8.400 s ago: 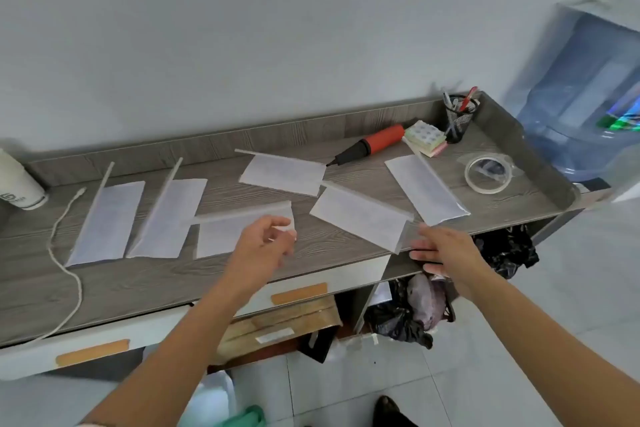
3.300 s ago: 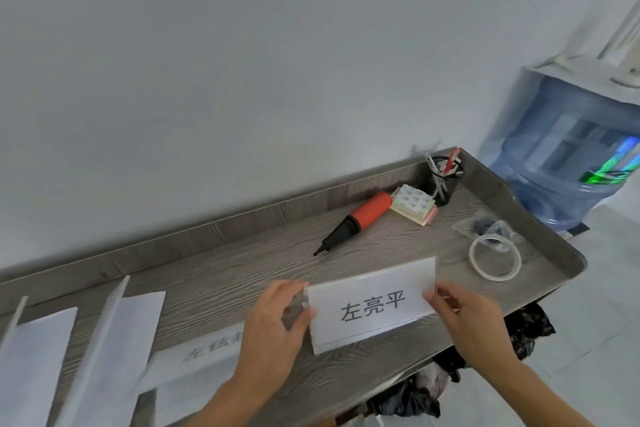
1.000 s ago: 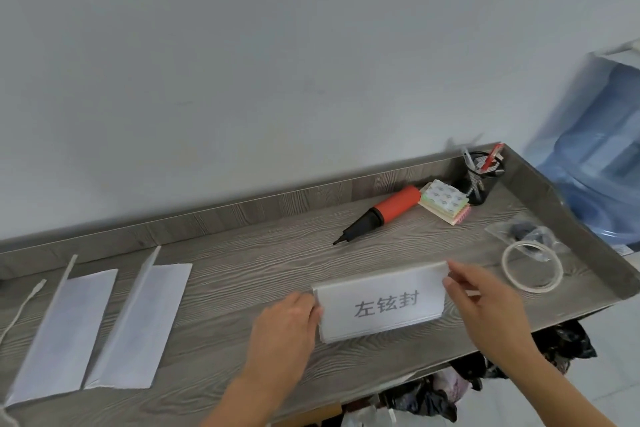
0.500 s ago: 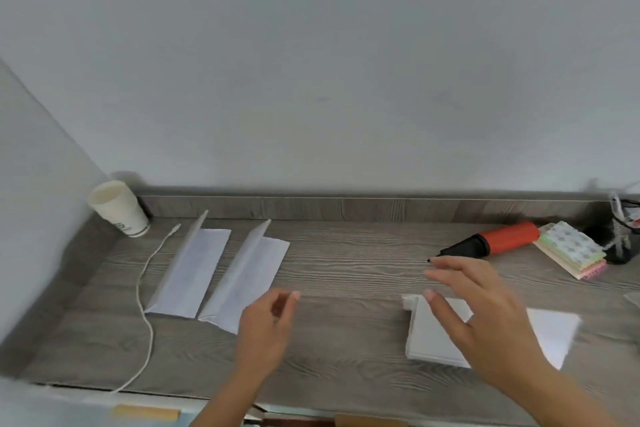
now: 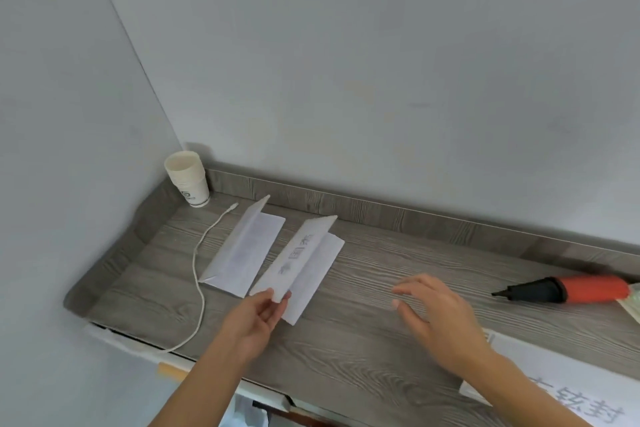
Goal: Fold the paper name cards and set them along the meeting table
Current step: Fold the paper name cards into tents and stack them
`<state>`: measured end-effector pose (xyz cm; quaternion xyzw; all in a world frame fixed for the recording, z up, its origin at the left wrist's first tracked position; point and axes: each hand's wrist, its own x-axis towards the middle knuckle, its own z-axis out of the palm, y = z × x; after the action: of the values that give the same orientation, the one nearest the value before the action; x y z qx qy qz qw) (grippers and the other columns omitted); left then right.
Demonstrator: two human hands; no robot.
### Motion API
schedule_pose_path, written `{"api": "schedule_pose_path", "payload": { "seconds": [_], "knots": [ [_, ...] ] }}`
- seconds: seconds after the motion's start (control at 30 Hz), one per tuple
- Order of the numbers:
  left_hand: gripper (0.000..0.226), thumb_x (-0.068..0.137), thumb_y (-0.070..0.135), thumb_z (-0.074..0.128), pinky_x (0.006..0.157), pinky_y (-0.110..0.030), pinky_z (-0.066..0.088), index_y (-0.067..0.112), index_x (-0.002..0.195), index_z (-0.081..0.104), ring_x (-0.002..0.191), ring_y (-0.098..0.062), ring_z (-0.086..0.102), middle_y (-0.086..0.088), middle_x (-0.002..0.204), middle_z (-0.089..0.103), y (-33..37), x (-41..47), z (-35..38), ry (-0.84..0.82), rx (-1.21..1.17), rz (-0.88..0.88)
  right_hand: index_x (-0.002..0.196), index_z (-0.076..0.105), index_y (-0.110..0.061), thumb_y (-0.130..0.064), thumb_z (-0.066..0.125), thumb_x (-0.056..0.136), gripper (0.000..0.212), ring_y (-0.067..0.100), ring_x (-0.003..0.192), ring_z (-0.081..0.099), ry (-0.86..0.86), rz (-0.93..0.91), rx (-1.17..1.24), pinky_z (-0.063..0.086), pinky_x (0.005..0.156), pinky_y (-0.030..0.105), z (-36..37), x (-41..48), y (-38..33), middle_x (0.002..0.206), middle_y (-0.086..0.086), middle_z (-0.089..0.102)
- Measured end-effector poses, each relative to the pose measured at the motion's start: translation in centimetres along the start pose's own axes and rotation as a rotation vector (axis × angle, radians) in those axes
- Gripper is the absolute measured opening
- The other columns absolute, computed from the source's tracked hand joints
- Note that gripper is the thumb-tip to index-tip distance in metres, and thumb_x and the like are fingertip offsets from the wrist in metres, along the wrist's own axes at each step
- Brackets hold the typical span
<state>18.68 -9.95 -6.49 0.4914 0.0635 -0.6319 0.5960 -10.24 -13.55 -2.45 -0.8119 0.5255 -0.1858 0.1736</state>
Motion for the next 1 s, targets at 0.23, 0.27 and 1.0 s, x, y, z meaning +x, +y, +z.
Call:
{"api": "schedule_pose_path", "payload": {
  "seconds": [0.23,0.27,1.0],
  "knots": [
    [0.019,0.087,-0.004,0.055,0.065,-0.033,0.061,-0.001,0.104,0.062,0.087,-0.028,0.072,-0.018,0.102,0.074,0.4,-5.0,4.7,-0.307,0.51,0.307,0.113,0.06,-0.034,-0.035,0.061,0.09,0.024,-0.004,0.09,0.059,0.168,0.221,0.367,0.043,0.074,0.012,-4.0,1.2,-0.2,0.104,-0.021,0.062],
    [0.022,0.086,-0.004,0.056,0.066,-0.034,0.061,0.001,0.106,0.063,0.088,-0.028,0.072,-0.017,0.101,0.075,0.3,-5.9,5.5,-0.36,0.568,0.355,0.112,0.06,-0.033,-0.037,0.06,0.09,0.022,0.0,0.09,0.061,0.218,0.261,0.432,0.044,0.073,0.015,-4.8,1.3,-0.1,0.103,-0.021,0.064],
    [0.023,0.094,0.037,0.05,0.055,-0.024,0.038,0.023,0.075,0.053,0.058,-0.005,0.047,0.016,0.065,0.053,-14.0,-7.7,15.0,-0.926,1.703,1.024,0.086,0.071,-0.023,-0.029,0.071,0.082,0.007,-0.006,0.08,0.062,0.613,0.736,0.166,0.047,0.065,0.008,-13.4,-16.6,10.6,0.079,-0.014,0.07]
  ]
}}
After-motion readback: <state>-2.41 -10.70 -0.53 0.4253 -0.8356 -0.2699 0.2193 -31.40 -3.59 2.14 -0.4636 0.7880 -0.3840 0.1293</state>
